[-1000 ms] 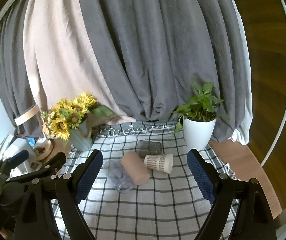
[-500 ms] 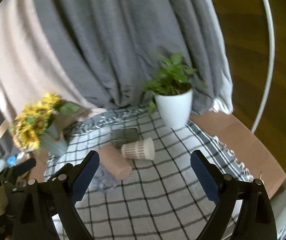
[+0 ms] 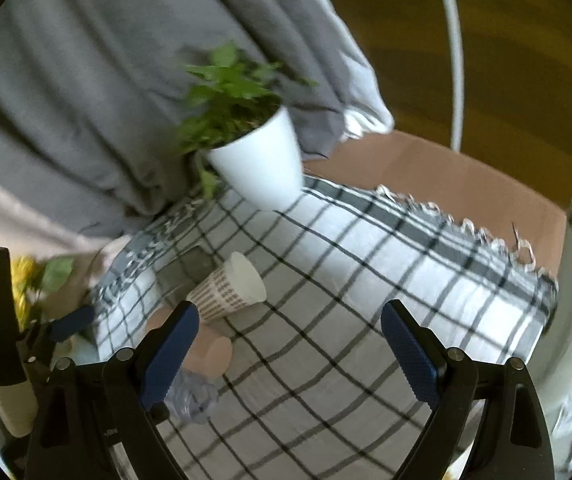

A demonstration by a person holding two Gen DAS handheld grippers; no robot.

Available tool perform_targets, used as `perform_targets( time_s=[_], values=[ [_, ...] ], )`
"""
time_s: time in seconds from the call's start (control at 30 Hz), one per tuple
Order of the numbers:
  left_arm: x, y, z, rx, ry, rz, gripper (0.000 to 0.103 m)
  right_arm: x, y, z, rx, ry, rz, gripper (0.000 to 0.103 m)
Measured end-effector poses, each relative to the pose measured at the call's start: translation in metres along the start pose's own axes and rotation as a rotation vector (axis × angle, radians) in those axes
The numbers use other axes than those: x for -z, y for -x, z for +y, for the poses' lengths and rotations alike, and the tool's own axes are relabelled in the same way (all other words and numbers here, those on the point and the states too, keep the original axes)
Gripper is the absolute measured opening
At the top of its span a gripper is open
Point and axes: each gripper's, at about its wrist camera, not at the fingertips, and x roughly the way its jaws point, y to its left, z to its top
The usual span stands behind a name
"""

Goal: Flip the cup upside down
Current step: 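Reach the left tool down and grasp the houndstooth paper cup, then lift the paper cup with the left tool, turning its opening upward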

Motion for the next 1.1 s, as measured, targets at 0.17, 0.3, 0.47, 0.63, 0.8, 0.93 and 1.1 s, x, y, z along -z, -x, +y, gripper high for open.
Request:
perform_targets(
  time_s=[0.17, 0.3, 0.47, 0.63, 0.8, 0.93, 1.1],
  values=[
    [-0.017, -0.031, -0.011, 0.033, -0.218, 0.086, 0.1, 0.006, -0.024, -0.008, 0.044, -0.155, 0.054, 0.092],
    [-0.027, -0.056, -0.021, 0.067, -0.375, 0.156, 0.097, 0.012, -0.046, -0.021, 0.084, -0.304, 0.116, 0.092],
    [-0.038, -0.08, -0.036, 0.081, -0.534, 0.211, 0.096, 0.016, -0.065, -0.032, 0.115, -0.436, 0.174, 0.092],
    [-0.041, -0.099, -0.047, 0.088, -0.627, 0.252, 0.092, 0.012, -0.074, -0.032, 0.149, -0.464, 0.17, 0.092],
    [-0.043, -0.12, -0.055, 0.071, -0.683, 0.283, 0.09, 0.01, -0.084, -0.033, 0.172, -0.466, 0.18, 0.093],
    [-0.042, -0.139, -0.059, 0.046, -0.71, 0.312, 0.085, 0.012, -0.089, -0.036, 0.177, -0.477, 0.198, 0.093],
    [-0.041, -0.159, -0.062, 0.033, -0.709, 0.355, 0.069, 0.012, -0.091, -0.038, 0.192, -0.484, 0.195, 0.093]
  ],
)
